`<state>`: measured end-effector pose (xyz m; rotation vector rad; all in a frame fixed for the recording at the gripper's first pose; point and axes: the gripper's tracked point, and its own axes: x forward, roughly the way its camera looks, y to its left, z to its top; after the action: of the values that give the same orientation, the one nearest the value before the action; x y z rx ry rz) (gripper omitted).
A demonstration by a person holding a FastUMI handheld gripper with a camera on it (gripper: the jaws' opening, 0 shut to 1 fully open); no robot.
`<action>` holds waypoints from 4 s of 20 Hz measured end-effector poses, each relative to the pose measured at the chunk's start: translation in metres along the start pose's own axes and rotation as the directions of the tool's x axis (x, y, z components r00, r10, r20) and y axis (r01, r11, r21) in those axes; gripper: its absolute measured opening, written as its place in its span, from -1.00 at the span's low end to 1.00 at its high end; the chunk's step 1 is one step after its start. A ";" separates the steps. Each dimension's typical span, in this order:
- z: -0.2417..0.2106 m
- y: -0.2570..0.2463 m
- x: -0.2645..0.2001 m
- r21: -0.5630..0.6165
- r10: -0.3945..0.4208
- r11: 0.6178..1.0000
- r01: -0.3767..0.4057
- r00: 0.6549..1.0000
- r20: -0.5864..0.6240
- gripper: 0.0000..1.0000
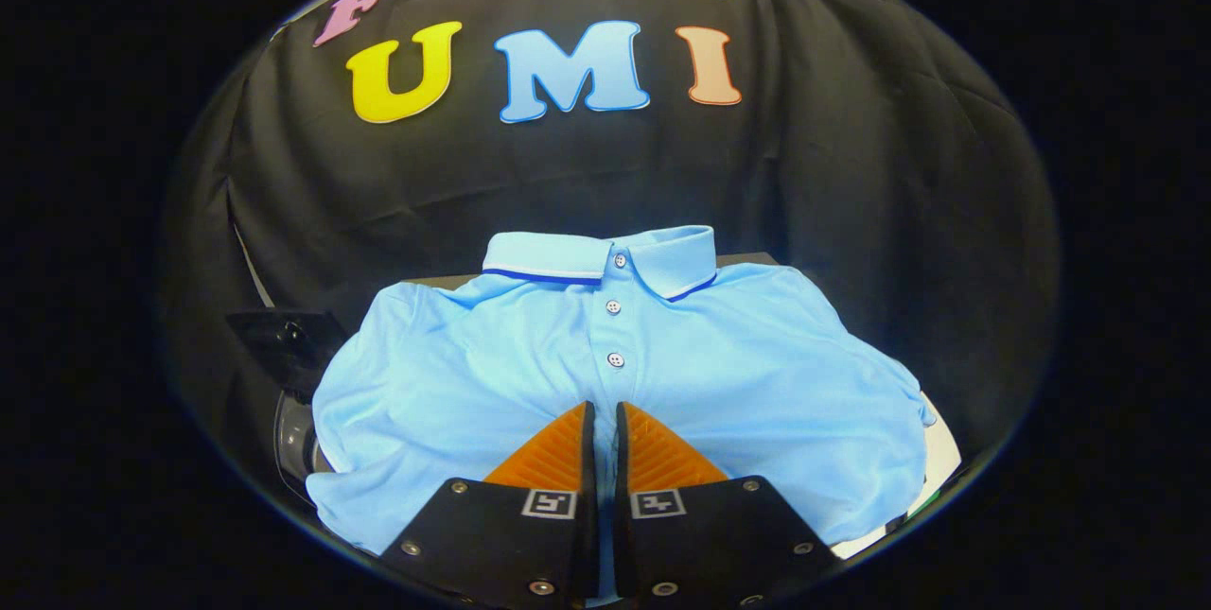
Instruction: Put the clothes into the washing machine and then close the washing machine lid.
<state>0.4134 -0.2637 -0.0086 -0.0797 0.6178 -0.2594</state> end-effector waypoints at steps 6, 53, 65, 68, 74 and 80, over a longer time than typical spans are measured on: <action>0.003 0.002 -0.005 -0.051 -0.084 0.995 0.086 0.996 0.041 -0.99; 0.037 0.450 -0.140 -0.102 0.070 0.993 -0.054 0.983 0.169 -1.00; -0.061 0.439 -0.036 -0.044 0.050 0.998 -0.052 0.997 -0.052 -1.00; -0.080 0.430 -0.014 -0.024 0.046 0.999 -0.048 0.994 -0.101 -1.00; -0.118 0.423 0.020 -0.052 0.041 0.997 -0.052 0.982 -0.186 -1.00; -0.166 0.430 0.040 -0.069 0.073 0.993 -0.097 0.955 -0.287 -0.99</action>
<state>0.4416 0.1407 -0.2312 -0.0960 0.9167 -0.1624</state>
